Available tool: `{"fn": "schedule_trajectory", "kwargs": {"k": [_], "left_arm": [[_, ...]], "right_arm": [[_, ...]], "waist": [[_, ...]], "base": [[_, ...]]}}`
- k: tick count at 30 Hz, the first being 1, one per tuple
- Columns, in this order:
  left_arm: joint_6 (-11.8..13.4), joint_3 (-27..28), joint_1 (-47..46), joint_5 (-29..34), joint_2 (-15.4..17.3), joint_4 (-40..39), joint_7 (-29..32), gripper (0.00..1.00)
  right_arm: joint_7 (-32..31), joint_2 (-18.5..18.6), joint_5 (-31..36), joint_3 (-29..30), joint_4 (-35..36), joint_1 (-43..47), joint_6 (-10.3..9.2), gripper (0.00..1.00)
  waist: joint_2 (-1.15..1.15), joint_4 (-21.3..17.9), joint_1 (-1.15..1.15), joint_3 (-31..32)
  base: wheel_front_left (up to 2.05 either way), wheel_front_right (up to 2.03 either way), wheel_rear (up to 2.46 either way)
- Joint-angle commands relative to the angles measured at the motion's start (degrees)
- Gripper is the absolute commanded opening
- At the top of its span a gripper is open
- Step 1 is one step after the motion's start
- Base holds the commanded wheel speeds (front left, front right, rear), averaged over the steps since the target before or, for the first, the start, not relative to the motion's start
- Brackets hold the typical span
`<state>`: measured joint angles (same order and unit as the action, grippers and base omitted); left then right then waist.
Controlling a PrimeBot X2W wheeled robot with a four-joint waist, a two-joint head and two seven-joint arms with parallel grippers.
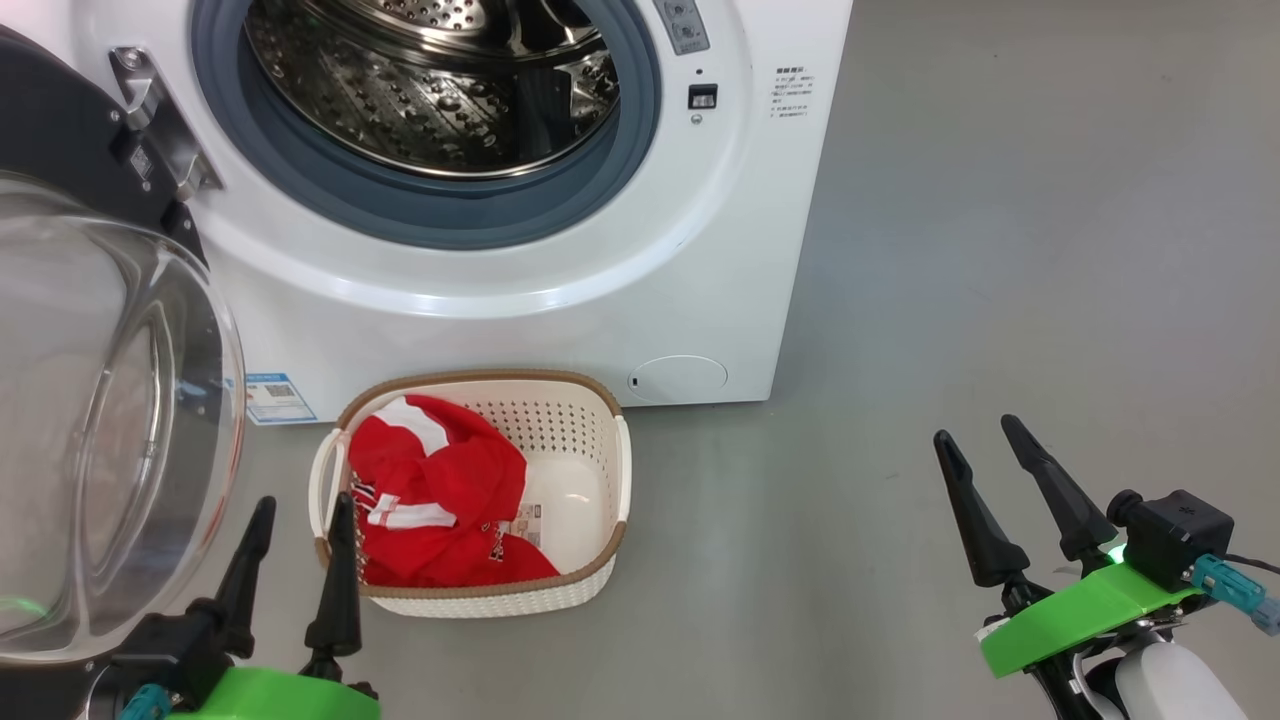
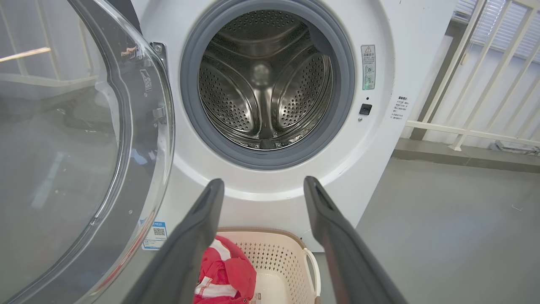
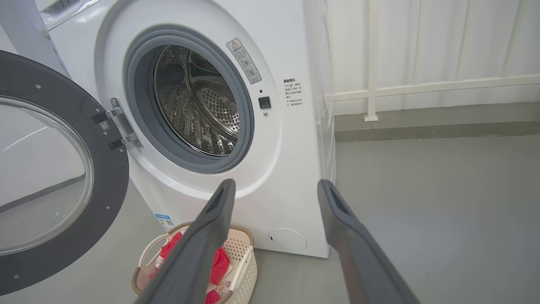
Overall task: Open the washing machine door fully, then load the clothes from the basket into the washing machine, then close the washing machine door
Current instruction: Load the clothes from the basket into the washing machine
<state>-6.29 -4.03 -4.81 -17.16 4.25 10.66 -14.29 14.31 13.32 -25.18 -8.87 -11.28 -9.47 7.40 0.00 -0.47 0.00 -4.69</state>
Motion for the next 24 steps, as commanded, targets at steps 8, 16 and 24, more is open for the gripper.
{"fn": "schedule_trajectory", "kwargs": {"k": [8,16,24], "left_arm": [[-0.51,2.39,-0.71,1.01,0.31,-1.21,-0.71,1.00],[-0.74,2.60,-0.69,1.32,0.07,-1.04,-0.71,1.00],[-0.90,2.77,-0.81,1.55,-0.13,-0.78,-0.71,1.00]], "right_arm": [[0.69,0.81,0.36,-1.00,1.65,-0.27,0.09,1.00],[0.69,0.76,0.32,-1.03,1.64,-0.20,0.09,1.00],[0.69,0.69,0.38,-0.95,1.67,-0.23,0.09,1.00]], "waist": [[0.00,0.14,0.00,0.01],[0.00,0.22,0.00,0.06],[0.00,0.35,0.00,-0.05]], "base": [[0.00,0.00,0.00],[0.00,0.00,0.00],[0.00,0.00,0.00]]}}
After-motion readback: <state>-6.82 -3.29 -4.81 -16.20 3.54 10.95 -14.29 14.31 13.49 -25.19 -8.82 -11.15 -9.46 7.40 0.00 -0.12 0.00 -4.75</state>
